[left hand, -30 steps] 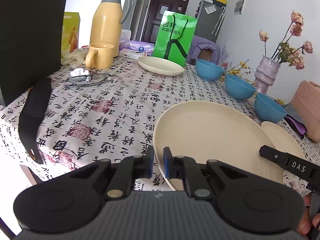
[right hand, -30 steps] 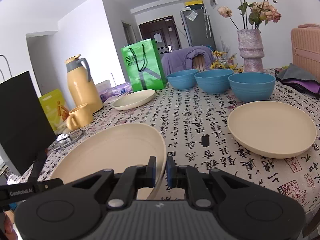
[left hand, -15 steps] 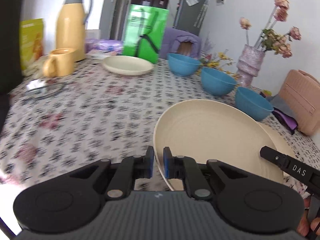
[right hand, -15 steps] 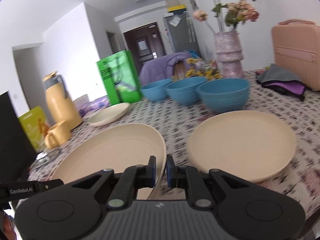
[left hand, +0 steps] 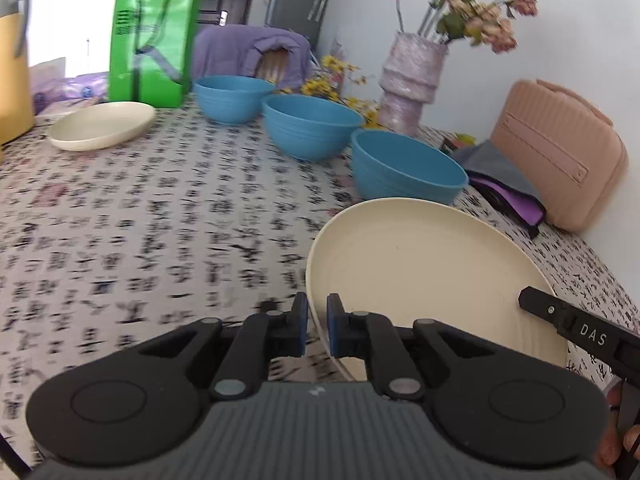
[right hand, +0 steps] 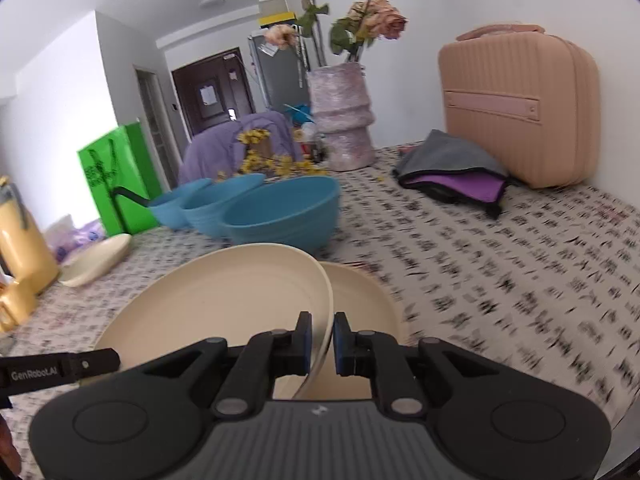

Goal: Organize plates and bowls
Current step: 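Carry the held cream plate with both grippers over the plate stack, then lower the plate onto the stack and open both grippers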

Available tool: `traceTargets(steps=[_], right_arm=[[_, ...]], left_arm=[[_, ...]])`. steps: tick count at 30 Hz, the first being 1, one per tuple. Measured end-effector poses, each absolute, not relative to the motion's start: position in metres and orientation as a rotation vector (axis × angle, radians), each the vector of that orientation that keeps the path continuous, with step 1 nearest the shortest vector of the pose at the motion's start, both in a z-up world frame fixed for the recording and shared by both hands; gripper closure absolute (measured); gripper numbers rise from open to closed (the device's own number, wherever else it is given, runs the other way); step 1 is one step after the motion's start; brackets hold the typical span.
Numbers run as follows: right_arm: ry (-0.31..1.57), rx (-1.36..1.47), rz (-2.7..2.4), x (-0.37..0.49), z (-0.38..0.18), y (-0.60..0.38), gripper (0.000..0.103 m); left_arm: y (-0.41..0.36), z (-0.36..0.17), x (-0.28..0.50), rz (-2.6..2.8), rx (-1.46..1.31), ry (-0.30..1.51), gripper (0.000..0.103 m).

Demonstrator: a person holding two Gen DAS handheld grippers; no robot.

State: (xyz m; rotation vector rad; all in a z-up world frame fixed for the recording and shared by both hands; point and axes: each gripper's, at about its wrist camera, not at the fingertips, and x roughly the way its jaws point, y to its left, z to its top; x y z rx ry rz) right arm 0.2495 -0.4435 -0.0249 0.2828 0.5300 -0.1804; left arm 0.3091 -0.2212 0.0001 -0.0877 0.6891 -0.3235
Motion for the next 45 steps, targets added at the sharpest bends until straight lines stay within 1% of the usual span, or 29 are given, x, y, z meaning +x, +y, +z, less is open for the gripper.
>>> traceTargets(steps=[8, 10, 19, 25, 31, 34, 37, 38, 39, 40, 41, 42, 44, 45], right_arm=[[0.522, 0.236, -0.214, 0.257, -0.033, -0.463, 0.092], [0.528, 0.229, -0.223, 0.258, -0.036, -0.464, 0.089], [0.515, 0.182, -0.228, 0.253, -0.032, -0.462, 0.085], [0.475, 0.166, -0.214, 0.238, -0.015, -0.454, 0.083], [0.457, 0.135, -0.134, 0.218, 0.003, -0.428, 0.083], [0.461, 0.123, -0.088, 0.208, 0.007, -0.409, 0.079], [0.466, 0.093, -0.032, 0.196, 0.006, -0.387, 0.076], [0.464, 0.083, -0.013, 0.191, 0.006, -0.380, 0.075], [0.463, 0.077, 0.003, 0.186, 0.005, -0.373, 0.074], [0.462, 0.075, 0.017, 0.180, 0.004, -0.367, 0.073], [0.463, 0.079, 0.027, 0.175, 0.003, -0.360, 0.071], [0.465, 0.086, 0.037, 0.170, 0.001, -0.353, 0.069], [0.464, 0.090, 0.063, 0.160, -0.001, -0.339, 0.064], [0.463, 0.090, 0.073, 0.155, -0.002, -0.332, 0.063]], left_arm=[[-0.258, -0.014, 0.314, -0.312, 0.017, 0.664, 0.092], [-0.263, -0.014, 0.314, -0.308, 0.045, 0.651, 0.092], [-0.262, -0.013, 0.308, -0.310, 0.068, 0.630, 0.091], [-0.242, 0.000, 0.294, -0.314, 0.038, 0.613, 0.090], [-0.201, 0.018, 0.269, -0.294, -0.021, 0.583, 0.088], [-0.176, 0.018, 0.253, -0.265, -0.029, 0.570, 0.085], [-0.148, 0.012, 0.237, -0.226, -0.045, 0.588, 0.084], [-0.138, 0.010, 0.231, -0.212, -0.049, 0.592, 0.083], [-0.128, 0.008, 0.224, -0.196, -0.051, 0.593, 0.072], [-0.118, 0.006, 0.217, -0.172, -0.049, 0.594, 0.055], [-0.107, 0.005, 0.208, -0.145, -0.045, 0.589, 0.049], [-0.097, 0.004, 0.200, -0.122, -0.037, 0.581, 0.045], [-0.079, 0.002, 0.187, -0.089, -0.021, 0.577, 0.043], [-0.069, 0.003, 0.182, -0.073, -0.021, 0.577, 0.036]])
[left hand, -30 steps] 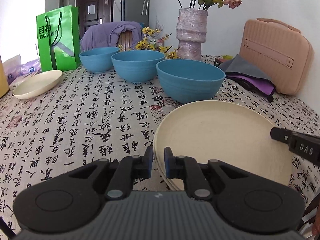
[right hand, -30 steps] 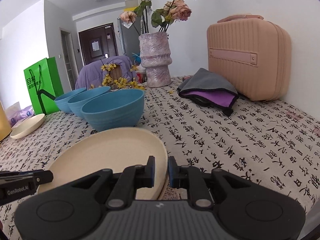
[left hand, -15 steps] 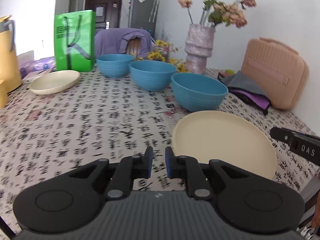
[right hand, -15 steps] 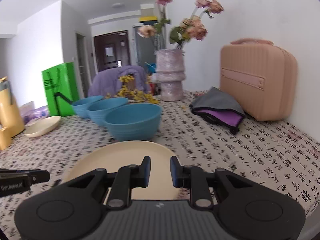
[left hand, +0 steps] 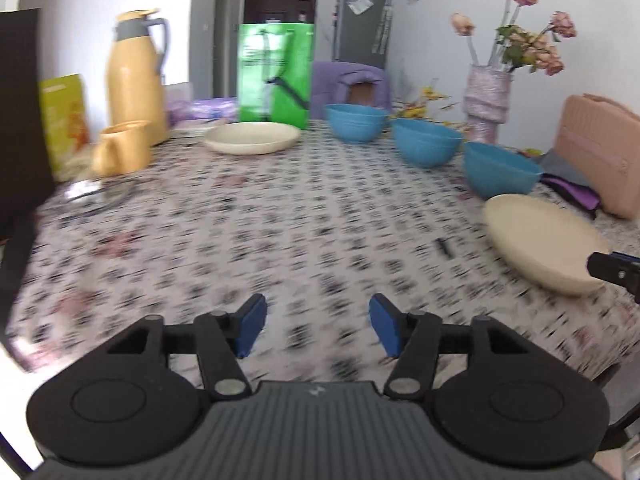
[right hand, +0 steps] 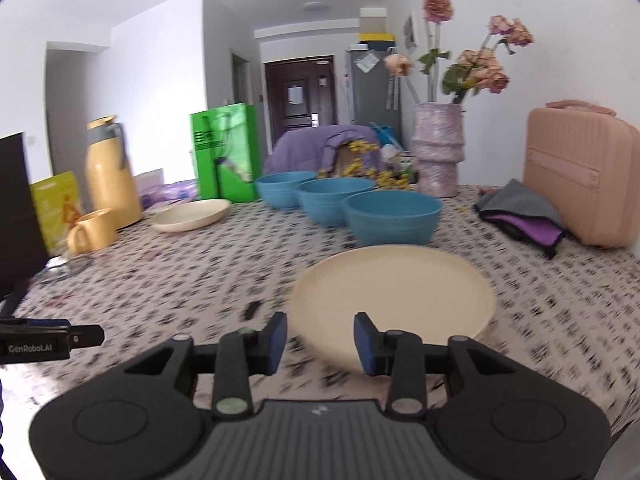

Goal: Organize plates and bowls
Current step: 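Lower the plate onto the stack and open both grippers, then move both grippers toward the cream plate beside the green bag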

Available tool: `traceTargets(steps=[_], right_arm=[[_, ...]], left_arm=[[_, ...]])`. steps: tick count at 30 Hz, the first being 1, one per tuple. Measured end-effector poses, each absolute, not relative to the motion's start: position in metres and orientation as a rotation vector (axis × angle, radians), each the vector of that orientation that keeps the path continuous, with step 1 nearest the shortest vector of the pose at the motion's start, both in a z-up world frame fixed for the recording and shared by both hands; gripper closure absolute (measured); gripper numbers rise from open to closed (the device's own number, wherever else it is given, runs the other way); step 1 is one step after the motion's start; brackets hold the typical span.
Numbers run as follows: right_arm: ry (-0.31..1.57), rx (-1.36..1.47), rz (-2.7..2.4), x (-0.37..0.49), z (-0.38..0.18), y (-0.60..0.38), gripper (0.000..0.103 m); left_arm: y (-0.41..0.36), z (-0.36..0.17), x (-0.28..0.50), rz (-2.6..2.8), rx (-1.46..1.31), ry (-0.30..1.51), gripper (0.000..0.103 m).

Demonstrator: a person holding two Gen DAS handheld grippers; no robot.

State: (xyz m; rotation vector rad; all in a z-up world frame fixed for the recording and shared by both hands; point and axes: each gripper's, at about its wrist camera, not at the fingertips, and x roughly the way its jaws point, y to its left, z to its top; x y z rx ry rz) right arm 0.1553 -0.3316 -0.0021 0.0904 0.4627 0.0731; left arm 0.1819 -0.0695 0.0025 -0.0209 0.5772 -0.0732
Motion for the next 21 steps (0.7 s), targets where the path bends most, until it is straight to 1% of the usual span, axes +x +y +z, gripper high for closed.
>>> traceTargets(steps=[1, 3, 5, 7, 13, 21], right_arm=[[0.461, 0.089, 0.088, 0.150, -0.004, -0.323, 0.062], [0.457, 0.088, 0.122, 0.141, -0.008, -0.307, 0.059], [0.458, 0.084, 0.158, 0.134, -0.013, -0.290, 0.054], [0.472, 0.081, 0.184, 0.131, -0.017, -0.274, 0.053], [0.479, 0.051, 0.246, 0.127, -0.015, -0.239, 0.052], [0.502, 0.017, 0.269, 0.129, -0.017, -0.218, 0.051]], left_arm=[[-0.060, 0.003, 0.177, -0.060, -0.025, 0.574, 0.029], [-0.045, 0.005, 0.165, -0.038, -0.029, 0.562, 0.025], [-0.032, 0.008, 0.157, -0.022, -0.023, 0.548, 0.022], [-0.022, 0.011, 0.149, -0.007, -0.020, 0.533, 0.018], [0.006, 0.010, 0.136, 0.025, -0.044, 0.524, 0.017], [0.029, -0.001, 0.143, 0.050, -0.089, 0.550, 0.016]])
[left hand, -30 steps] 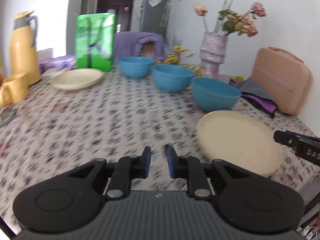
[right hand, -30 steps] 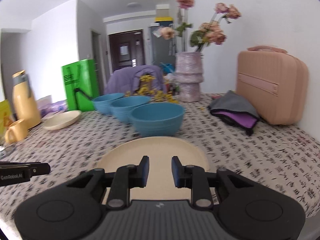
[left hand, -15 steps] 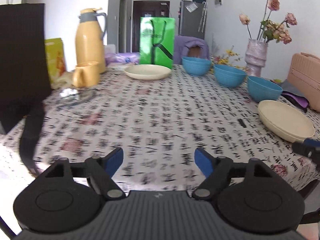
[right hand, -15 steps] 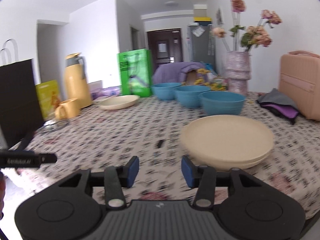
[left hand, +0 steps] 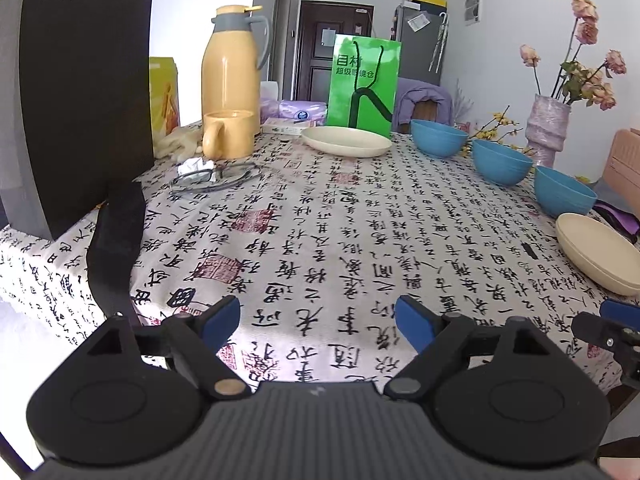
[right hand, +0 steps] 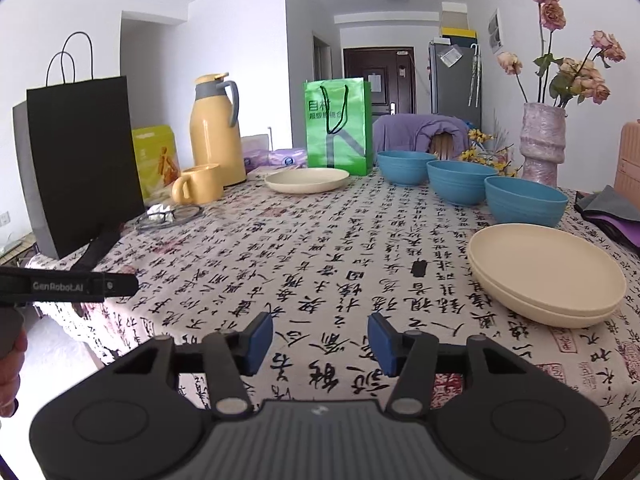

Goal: Organize plates and bowls
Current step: 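Move both grippers toward the cream plate beside the green bag, then close both grippers on the rim of that cream plate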

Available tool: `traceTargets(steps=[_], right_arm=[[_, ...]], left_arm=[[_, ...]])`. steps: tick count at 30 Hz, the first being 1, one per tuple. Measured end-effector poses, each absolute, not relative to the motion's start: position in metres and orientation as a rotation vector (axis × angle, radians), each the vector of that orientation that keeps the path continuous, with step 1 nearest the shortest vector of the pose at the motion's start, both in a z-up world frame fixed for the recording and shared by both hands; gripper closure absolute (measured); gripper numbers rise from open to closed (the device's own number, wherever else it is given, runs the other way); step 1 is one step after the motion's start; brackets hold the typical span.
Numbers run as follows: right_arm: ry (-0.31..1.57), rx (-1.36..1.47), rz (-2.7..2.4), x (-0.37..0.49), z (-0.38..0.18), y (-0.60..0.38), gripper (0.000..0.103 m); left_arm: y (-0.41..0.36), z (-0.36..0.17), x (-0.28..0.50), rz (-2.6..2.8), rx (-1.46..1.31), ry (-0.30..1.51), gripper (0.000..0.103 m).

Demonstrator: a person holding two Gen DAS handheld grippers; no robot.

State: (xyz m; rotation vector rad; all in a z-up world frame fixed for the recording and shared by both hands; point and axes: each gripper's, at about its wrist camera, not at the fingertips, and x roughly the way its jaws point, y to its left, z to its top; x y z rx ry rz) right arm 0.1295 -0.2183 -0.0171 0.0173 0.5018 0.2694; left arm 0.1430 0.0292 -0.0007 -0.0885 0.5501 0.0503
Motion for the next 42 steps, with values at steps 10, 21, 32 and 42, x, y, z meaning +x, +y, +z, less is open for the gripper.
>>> traceTargets(steps=[10, 21, 32, 42], right_arm=[[0.520, 0.019, 0.241, 0.185, -0.014, -0.201, 0.051], [0.529, 0.163, 0.267, 0.332, 0.009, -0.176, 0.051], [0.540, 0.235, 0.250, 0.493, 0.010, -0.153, 0.040], [0.629, 0.285, 0.184, 0.618, -0.040, -0.135, 0.055]], left_arm=[[0.053, 0.004, 0.199, 0.026, -0.106, 0.546, 0.016], [0.093, 0.033, 0.337, -0.068, -0.166, 0.555, 0.015], [0.098, 0.044, 0.500, -0.064, -0.157, 0.573, 0.014], [0.092, 0.011, 0.606, 0.066, -0.149, 0.605, 0.026]])
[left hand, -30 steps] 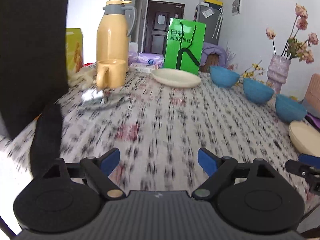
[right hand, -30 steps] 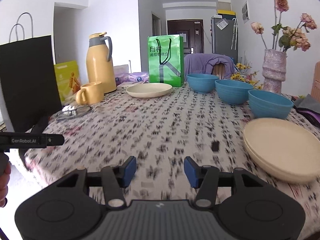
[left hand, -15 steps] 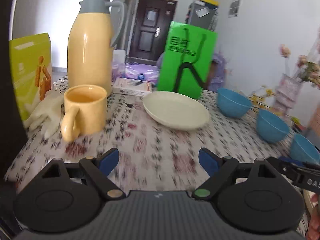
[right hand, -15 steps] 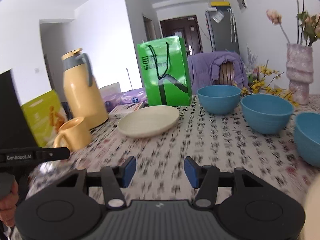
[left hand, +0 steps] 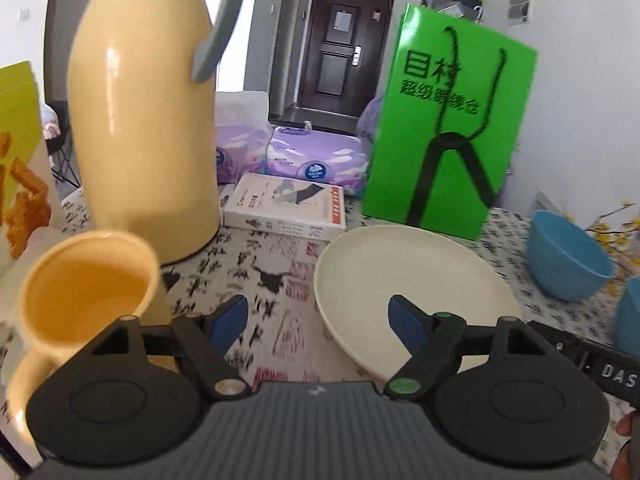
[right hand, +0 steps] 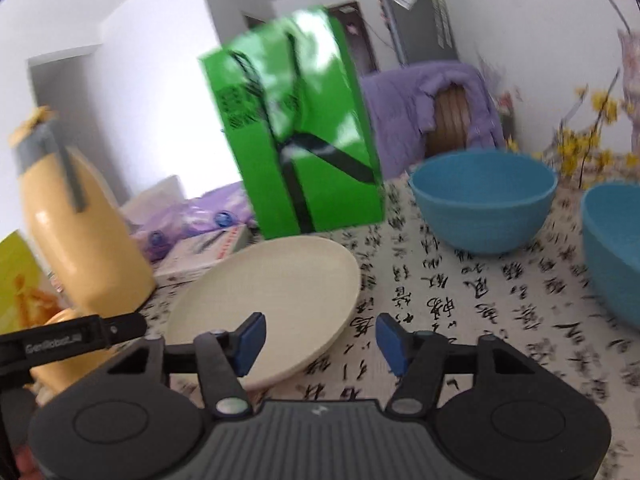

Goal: Organize plates and bowls
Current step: 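Close both grippers on the rim of that cream plate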

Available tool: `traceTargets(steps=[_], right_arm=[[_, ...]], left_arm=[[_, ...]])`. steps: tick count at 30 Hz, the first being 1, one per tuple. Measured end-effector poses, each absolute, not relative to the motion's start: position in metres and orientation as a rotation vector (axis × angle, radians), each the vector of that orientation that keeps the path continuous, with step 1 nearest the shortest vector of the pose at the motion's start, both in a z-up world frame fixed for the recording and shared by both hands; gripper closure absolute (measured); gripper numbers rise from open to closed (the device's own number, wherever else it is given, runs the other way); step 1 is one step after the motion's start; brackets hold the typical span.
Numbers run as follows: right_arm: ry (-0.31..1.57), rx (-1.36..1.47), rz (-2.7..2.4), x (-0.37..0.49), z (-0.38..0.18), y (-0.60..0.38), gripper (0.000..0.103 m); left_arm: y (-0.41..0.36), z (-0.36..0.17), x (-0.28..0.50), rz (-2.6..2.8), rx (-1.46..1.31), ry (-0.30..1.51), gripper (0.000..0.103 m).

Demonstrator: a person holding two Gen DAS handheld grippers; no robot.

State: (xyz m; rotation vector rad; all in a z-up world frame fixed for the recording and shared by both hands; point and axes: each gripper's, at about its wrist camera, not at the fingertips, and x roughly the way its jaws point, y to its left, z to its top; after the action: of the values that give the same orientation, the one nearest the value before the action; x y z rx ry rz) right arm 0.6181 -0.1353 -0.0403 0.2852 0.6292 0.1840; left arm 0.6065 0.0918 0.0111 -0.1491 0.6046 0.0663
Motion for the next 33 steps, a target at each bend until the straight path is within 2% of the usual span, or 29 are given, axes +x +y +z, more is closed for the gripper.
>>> traceTargets(steps=[1, 2, 8, 9, 11, 13, 15, 24, 33], right_arm=[[0.641, 0.279, 0.174, 0.626, -0.046, -0.134, 0.063], [0.647, 0.276, 0.163, 0.632, -0.051, -0.134, 0.068], [0.675, 0.258, 0.161, 0.650, -0.065, -0.131, 0.083], [0.680, 0.258, 0.168, 0.651, -0.066, -0.131, 0.084], [0.680, 0.255, 0.165, 0.653, -0.065, -0.130, 0.087], [0.675, 0.249, 0.163, 0.653, -0.064, -0.129, 0.088], [0.671, 0.237, 0.163, 0.651, -0.062, -0.128, 0.089], [0.653, 0.187, 0.152, 0.614, -0.039, -0.125, 0.091], [0.624, 0.186, 0.181, 0.522, -0.001, -0.131, 0.091]], left_arm=[[0.090, 0.008, 0.613, 0.072, -0.138, 0.612, 0.032], [0.088, 0.005, 0.620, 0.075, -0.123, 0.620, 0.033], [0.090, -0.017, 0.649, 0.130, -0.128, 0.669, 0.045], [0.091, -0.021, 0.652, 0.134, -0.132, 0.685, 0.054], [0.093, -0.026, 0.652, 0.112, -0.148, 0.681, 0.065], [0.091, -0.025, 0.651, 0.076, -0.148, 0.676, 0.085], [0.087, -0.022, 0.648, 0.086, -0.135, 0.674, 0.091], [0.090, 0.000, 0.613, 0.075, -0.158, 0.679, 0.093], [0.083, 0.036, 0.509, 0.084, -0.167, 0.648, 0.093]])
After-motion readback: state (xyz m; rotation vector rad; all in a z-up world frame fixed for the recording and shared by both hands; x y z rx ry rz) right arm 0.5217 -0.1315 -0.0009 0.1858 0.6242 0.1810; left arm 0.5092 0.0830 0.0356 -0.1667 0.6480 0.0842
